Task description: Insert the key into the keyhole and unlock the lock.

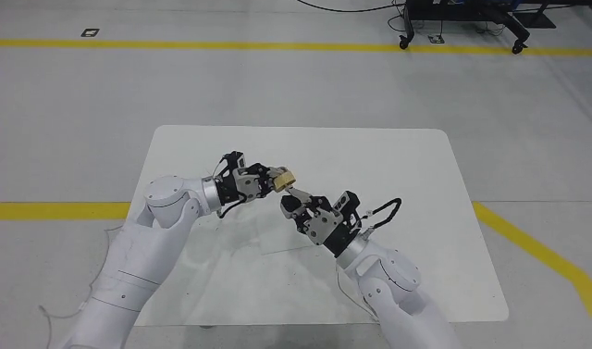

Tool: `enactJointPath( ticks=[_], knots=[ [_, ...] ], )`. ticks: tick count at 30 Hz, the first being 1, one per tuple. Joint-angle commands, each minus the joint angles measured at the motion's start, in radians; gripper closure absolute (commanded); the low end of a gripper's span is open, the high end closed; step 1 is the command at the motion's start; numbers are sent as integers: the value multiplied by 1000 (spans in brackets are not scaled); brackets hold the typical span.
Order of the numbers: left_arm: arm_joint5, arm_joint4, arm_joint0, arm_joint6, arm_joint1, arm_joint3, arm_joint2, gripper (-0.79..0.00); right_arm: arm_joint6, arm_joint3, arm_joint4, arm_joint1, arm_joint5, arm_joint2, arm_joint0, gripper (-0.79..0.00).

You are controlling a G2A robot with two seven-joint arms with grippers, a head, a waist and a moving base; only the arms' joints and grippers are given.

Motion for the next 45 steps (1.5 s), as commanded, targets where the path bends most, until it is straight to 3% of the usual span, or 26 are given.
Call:
enactJointPath(
  ticks=[1, 6, 14, 16, 21, 29, 40, 45],
  knots=[
    [-3, 5, 0, -3, 0, 0, 0, 0, -8, 7, -6, 0, -1, -3, 5, -163],
    [-9, 12, -1, -11, 1, -1, 0, 0, -33, 14, -31, 0, -10, -10, 16, -77],
    [-11, 22, -3, -12, 2, 1, 1, 0, -65, 14, -82, 2, -24, -20, 21, -148],
    [-16, 30, -4, -13, 3, 0, 3, 0, -66, 15, -83, 3, -24, -22, 22, -9],
    [-30, 48, -4, -12, 3, -4, 5, 0, -75, 17, -66, 2, -31, -24, 22, 0],
    [-108, 115, 7, 24, 6, -43, -1, 0, -95, 20, 154, -7, -34, 0, 9, 0],
    [-228, 256, 45, 95, 14, -117, -13, 0, -65, 50, 498, -13, 53, 43, 2, 0],
    [-271, 316, 65, 126, 18, -147, -23, 0, -69, 55, 554, -11, 79, 57, 5, 0]
  ],
)
